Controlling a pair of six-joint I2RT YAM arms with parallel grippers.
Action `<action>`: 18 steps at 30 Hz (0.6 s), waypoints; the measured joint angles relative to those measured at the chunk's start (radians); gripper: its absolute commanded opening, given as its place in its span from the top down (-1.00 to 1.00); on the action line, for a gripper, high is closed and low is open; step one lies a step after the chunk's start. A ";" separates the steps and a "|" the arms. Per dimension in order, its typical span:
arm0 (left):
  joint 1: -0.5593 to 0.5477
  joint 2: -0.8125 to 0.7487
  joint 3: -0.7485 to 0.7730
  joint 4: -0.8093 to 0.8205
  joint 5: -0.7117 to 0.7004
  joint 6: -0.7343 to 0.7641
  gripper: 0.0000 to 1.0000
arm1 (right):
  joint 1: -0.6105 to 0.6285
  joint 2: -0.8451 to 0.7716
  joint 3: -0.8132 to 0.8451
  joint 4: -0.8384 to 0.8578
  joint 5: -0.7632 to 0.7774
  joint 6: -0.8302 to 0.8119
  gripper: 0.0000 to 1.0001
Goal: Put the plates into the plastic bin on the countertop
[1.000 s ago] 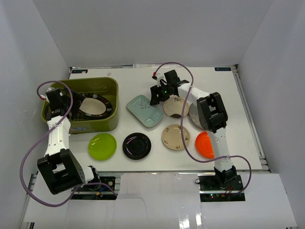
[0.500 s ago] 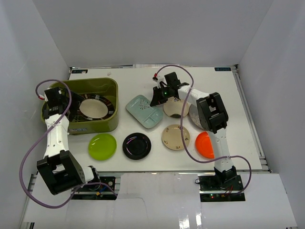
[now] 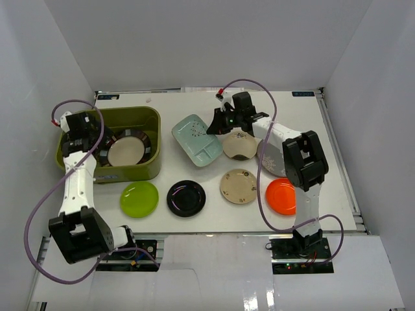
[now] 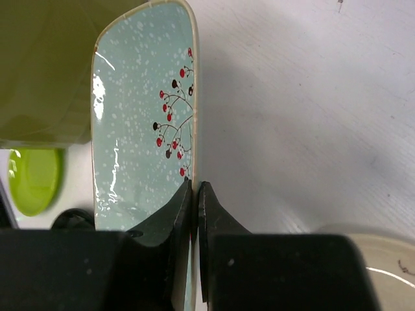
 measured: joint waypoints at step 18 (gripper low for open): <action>-0.608 -0.150 -0.148 0.275 0.489 -0.079 -0.66 | -0.079 -0.422 -0.408 0.365 -0.156 0.319 0.85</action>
